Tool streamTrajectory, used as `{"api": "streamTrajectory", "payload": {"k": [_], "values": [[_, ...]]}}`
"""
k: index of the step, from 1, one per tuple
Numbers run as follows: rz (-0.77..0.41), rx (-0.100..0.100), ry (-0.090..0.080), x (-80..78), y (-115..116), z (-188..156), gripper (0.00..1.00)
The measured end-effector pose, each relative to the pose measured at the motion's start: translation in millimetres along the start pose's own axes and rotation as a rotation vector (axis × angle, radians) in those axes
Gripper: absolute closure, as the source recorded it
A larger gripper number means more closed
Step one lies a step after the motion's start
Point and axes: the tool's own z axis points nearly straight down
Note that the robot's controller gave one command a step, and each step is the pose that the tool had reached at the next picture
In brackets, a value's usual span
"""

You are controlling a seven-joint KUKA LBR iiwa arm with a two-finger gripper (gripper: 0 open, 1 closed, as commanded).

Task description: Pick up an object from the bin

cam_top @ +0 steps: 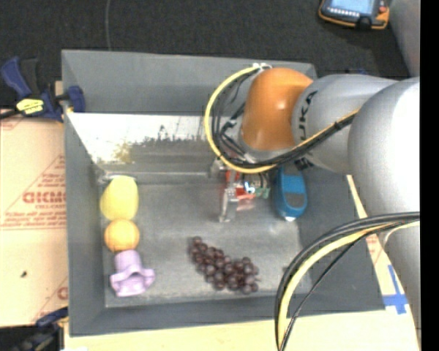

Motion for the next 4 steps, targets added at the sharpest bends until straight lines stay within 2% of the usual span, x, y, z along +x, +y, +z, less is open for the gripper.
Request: {"api": "streamTrajectory", "payload": {"k": [1, 2, 3, 4], "values": [[0.155, -0.007, -0.023, -1.4, -7.2, -57.9, 0.00], [-0.064, 0.000, -0.012, -5.7, -54.3, -32.1, 0.00], [0.183, -0.009, -0.010, -2.1, -50.5, -4.1, 0.00], [0.293, -0.005, -0.015, 7.4, -38.7, -2.6, 1.00]]}}
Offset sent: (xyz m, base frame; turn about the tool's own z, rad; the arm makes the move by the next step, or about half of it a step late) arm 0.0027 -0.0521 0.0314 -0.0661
